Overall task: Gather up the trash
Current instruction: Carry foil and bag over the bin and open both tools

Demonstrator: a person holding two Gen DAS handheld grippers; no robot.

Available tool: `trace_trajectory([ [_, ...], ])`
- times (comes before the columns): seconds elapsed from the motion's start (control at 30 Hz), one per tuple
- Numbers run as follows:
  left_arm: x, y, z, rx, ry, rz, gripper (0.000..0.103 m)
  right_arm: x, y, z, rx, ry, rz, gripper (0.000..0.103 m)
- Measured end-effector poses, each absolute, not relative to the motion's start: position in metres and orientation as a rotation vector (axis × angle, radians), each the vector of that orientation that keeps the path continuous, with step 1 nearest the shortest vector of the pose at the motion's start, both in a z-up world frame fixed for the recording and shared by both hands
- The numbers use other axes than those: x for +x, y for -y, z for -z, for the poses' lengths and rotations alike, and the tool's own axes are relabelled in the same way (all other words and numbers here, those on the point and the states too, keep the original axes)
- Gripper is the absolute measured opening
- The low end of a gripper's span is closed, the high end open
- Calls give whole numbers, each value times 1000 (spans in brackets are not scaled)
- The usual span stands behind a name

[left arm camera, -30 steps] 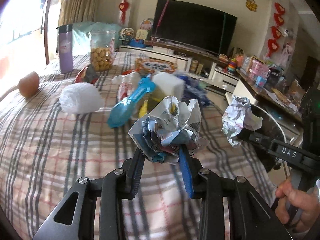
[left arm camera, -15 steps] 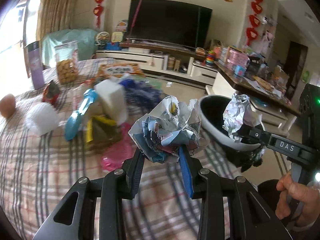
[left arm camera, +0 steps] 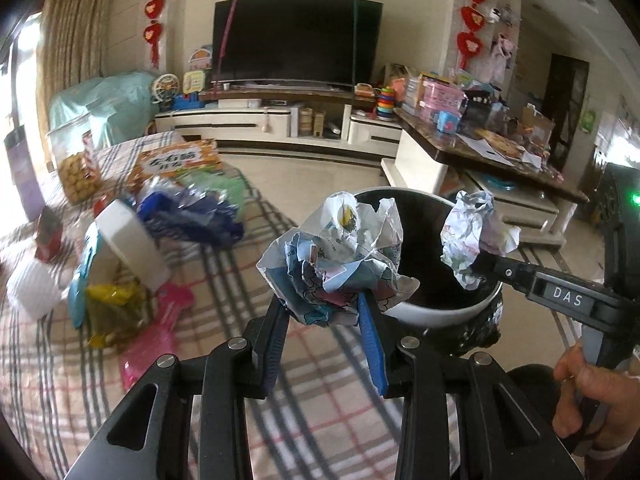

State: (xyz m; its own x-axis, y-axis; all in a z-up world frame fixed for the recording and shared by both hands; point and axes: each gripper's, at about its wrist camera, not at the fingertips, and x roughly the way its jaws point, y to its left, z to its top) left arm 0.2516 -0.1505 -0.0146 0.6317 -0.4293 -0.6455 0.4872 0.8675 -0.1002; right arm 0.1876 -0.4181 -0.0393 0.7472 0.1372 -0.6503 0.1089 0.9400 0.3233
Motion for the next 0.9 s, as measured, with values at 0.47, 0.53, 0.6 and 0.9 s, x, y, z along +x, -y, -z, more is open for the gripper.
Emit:
trace_trajectory([
  [0.47, 276, 198, 17, 134, -732, 559, 35, 197, 435, 41, 357, -754, 20, 20],
  [0.53, 278, 203, 17, 136, -733, 560, 35, 199, 436, 42, 357, -758, 22, 20],
  [0.6, 281, 206, 17, 135, -736, 561, 35, 201, 438, 42, 357, -759, 23, 20],
  [0.9, 289, 219, 21, 138, -750, 561, 36, 209, 442, 40, 356, -769, 21, 22],
])
